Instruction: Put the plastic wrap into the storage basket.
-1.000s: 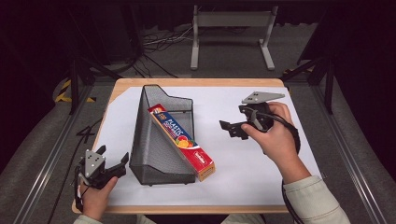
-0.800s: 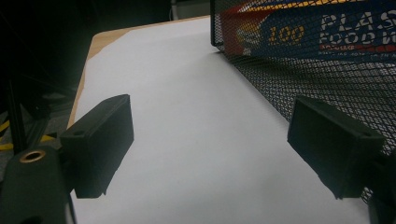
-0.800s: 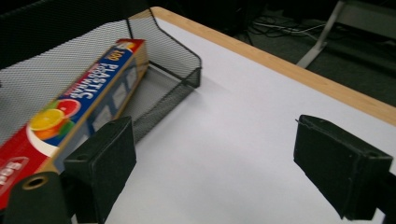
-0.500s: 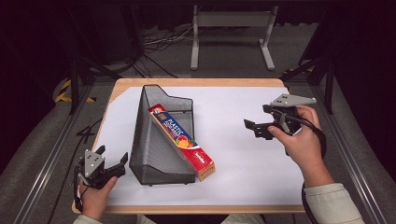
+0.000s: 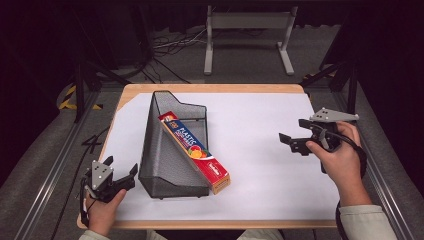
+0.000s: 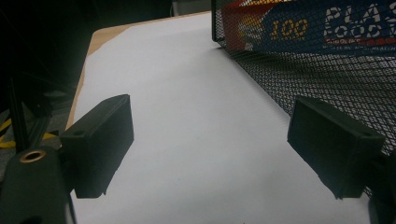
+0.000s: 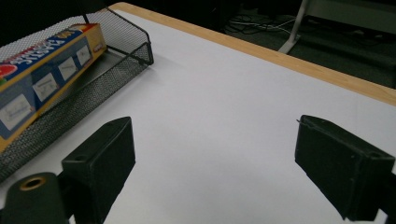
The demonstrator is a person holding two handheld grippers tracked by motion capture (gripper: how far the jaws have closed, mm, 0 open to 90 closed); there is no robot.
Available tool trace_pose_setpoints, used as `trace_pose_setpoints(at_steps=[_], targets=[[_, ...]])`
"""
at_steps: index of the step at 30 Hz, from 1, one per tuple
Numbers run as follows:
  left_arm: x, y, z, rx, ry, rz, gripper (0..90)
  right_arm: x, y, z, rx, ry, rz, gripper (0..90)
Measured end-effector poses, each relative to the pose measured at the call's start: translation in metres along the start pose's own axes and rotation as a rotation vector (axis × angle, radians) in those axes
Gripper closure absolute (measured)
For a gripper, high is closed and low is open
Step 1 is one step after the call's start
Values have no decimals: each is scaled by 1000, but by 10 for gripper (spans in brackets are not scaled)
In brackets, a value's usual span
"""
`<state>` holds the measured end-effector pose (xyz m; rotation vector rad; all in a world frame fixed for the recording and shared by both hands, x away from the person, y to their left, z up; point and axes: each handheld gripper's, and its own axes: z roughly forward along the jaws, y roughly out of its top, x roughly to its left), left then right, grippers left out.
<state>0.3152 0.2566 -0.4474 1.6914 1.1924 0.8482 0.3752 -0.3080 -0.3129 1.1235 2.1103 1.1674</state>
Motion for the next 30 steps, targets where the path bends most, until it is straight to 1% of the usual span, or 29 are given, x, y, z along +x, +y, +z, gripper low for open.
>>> trace_pose_setpoints(at_steps=[2, 4, 6, 12, 14, 17, 18, 21, 23, 25, 26, 29, 30], targets=[[0, 0, 0, 0, 0, -1, 154, -1, -6, 1, -12, 2, -9, 123], [0, 0, 0, -2, 1, -2, 154, -3, -12, 2, -17, 14, -1, 120], [1, 0, -1, -6, 1, -1, 154, -5, -20, 5, -21, 15, 11, 120], [1, 0, -1, -11, 0, 0, 154, -12, -44, 13, -7, 12, 51, 118], [1, 1, -1, -14, -3, 6, 153, -14, -51, 15, -12, 12, 65, 118], [1, 0, -1, -13, 0, 3, 152, -16, -63, 21, -20, 14, 82, 114], [1, 0, -1, -13, 0, 3, 152, -16, -63, 21, -20, 14, 82, 114], [1, 0, -1, -10, 0, 2, 152, -18, -73, 26, -20, 18, 95, 107], [1, 0, -1, -11, -2, 2, 152, -19, -81, 30, -27, 24, 119, 103], [1, 0, -2, -11, -2, 2, 152, -20, -87, 33, -27, 24, 125, 103], [1, 0, -2, -11, -2, 1, 152, -20, -91, 35, -16, 24, 129, 104], [1, 0, -1, -10, -4, 3, 152, -20, -96, 38, -7, 17, 115, 104], [1, 0, -1, -10, -5, 6, 152, -20, -97, 39, -13, 17, 113, 103]])
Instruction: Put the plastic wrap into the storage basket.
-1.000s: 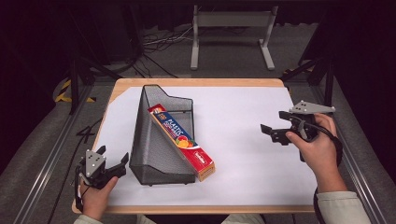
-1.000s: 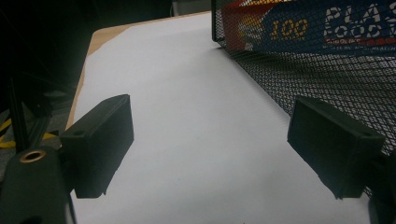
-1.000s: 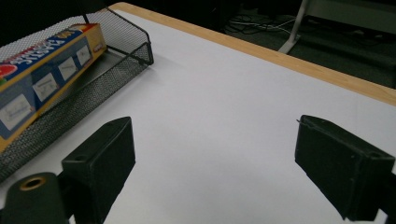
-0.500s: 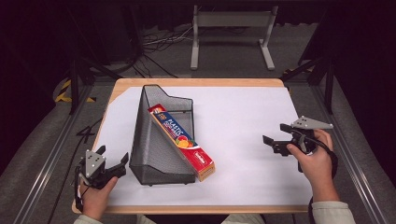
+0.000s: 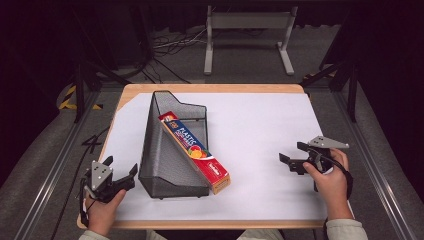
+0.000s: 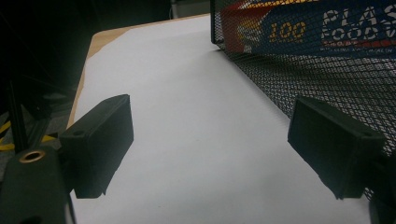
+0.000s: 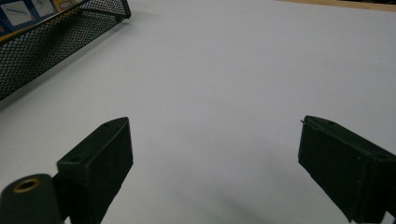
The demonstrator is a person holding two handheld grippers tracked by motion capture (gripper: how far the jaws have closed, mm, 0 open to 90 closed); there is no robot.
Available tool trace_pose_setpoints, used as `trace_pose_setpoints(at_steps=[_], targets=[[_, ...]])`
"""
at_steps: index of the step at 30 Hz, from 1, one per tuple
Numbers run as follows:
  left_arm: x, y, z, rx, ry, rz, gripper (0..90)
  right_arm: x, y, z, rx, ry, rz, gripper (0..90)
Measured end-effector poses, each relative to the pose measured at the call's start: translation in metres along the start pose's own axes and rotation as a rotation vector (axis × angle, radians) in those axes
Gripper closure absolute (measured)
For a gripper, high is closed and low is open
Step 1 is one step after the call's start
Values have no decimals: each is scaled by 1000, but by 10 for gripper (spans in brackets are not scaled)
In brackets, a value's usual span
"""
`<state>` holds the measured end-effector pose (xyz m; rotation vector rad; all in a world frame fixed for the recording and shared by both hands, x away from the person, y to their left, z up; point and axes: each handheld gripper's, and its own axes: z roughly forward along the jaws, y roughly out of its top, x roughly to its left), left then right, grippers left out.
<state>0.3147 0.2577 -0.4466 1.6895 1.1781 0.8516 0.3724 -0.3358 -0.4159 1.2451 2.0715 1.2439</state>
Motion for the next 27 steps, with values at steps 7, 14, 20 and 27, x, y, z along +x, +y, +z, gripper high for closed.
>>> trace_pose_setpoints(at_steps=[7, 14, 20, 27], targets=[[1, 0, 0, -4, -1, -4, 152, 2, -12, 4, 18, -7, -18, 103], [1, 0, 1, -1, -9, 0, 152, 3, -22, 7, 47, -2, -26, 101], [1, 0, 1, 0, -12, 2, 152, 2, -25, 9, 73, -21, -37, 97], [1, 0, 1, -4, -14, -2, 152, 1, -25, 9, 78, -8, -18, 83]])
